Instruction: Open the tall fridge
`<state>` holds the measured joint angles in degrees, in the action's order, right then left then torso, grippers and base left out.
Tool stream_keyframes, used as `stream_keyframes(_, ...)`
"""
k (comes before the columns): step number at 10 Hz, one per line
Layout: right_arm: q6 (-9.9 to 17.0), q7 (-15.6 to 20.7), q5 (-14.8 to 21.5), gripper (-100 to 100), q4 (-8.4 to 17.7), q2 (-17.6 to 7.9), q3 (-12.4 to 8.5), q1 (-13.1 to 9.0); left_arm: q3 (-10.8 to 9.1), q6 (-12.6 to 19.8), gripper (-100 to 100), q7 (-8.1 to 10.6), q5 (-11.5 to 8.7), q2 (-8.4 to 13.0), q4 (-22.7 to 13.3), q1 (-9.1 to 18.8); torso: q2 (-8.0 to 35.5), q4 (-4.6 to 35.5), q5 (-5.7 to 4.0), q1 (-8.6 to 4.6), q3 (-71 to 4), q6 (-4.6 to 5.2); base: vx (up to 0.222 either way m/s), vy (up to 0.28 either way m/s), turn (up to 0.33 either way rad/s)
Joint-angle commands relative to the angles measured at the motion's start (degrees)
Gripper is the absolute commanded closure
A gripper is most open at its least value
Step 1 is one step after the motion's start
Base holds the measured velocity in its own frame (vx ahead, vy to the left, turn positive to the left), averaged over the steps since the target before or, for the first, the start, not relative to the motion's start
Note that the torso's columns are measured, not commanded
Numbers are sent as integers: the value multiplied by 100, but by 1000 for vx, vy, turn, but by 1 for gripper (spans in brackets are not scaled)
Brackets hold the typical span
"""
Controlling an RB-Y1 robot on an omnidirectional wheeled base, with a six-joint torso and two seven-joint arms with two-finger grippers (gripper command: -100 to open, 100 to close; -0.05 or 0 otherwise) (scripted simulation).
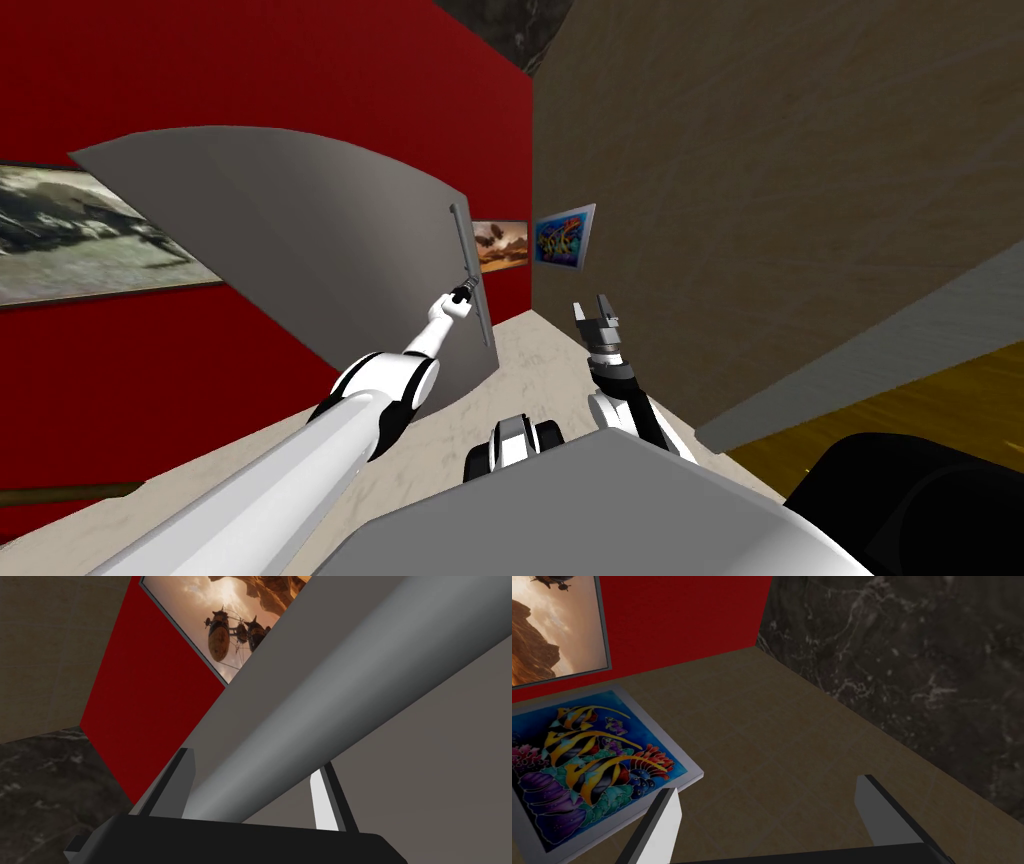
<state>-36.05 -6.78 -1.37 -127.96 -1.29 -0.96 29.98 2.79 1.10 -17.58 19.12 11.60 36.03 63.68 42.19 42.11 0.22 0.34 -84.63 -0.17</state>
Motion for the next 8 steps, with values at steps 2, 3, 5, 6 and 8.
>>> stream_keyframes(2, 0, 0, 0, 0, 0, 0, 0, 0, 271, -252, 100, -320, -492, -356, -393, 284, -7, 5, -4, -1, -6, -1, 27, -18, 308)
stream_keyframes(3, 0, 0, 0, 0, 0, 0, 0, 0, 400, -333, 100, -448, -662, -499, -501, 380, -8, 3, -3, -1, -7, -9, 50, -38, 449)
stream_keyframes(5, 0, 0, 0, 0, 0, 0, 0, -1, 529, -414, 100, -575, -885, -641, -608, 477, -8, 0, -6, 0, -7, 4, 31, -23, 174)
stream_keyframes(6, 0, 0, 0, 0, 0, 0, 0, -1, 658, -496, 100, -703, -1064, -784, -716, 574, -8, -3, -6, 0, -6, -2, 33, -24, 374)
stream_keyframes(8, 0, 0, 0, 0, 0, -1, 0, -1, 658, -496, 100, -703, -1082, -784, -572, 574, -9, 8, -10, -8, -10, 4, 8, -16, 91)
